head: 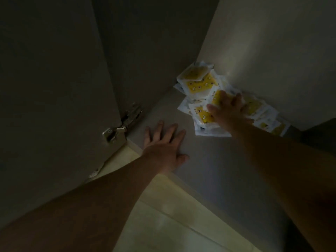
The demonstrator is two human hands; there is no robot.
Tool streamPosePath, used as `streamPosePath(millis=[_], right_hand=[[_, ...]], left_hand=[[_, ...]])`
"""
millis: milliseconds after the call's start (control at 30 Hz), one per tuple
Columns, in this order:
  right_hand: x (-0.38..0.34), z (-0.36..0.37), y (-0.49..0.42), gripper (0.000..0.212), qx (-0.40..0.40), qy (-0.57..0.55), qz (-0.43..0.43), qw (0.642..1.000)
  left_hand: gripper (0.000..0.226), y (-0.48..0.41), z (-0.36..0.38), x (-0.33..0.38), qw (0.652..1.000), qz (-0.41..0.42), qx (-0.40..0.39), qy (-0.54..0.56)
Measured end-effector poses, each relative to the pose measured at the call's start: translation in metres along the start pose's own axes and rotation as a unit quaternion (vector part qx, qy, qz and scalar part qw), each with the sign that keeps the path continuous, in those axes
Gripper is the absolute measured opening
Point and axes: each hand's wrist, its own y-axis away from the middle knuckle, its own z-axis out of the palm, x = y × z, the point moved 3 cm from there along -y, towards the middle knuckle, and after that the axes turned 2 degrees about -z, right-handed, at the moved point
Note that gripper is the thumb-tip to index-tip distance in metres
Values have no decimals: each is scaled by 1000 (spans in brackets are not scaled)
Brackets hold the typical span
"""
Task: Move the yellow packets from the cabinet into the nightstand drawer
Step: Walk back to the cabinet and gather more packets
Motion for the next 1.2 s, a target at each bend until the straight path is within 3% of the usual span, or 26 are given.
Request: streamPosePath(millis=[67,167,300,400,633,733,833,933,1033,1100,1200], right_hand=[[3,5,-8,84,-31,10,-1,999],[12,9,10,75,-11,40,-35,999],[21,10,41,68,-7,43,-82,996],[23,18,64,66,-19,37,-97,994],[36,47,146,63,-35,72,-119,990],[35,59,175,75,-50,63,-114,990],[30,64,191,71,-71,52,-114,990],[33,57,198,85,-82,-9,-131,988],[43,43,197,82,8,-138,-131,982],[52,33,191,75,84,-102,-98,986],[65,30,170,78,16,-23,-25,999]], left_hand=[[72,-1,1,-2,1000,0,0,9],[67,0,-3,-3,997,-10,8,80],[61,3,-13,-8,961,-49,68,262],[61,8,-14,-6,945,-51,73,315],[52,23,-2,10,976,-7,10,218],[49,36,7,13,987,1,9,161],[49,45,15,14,994,19,20,106],[47,51,18,16,995,29,35,91],[48,58,17,20,991,15,87,96],[50,59,10,24,989,4,123,77],[60,44,-11,36,986,37,144,74]])
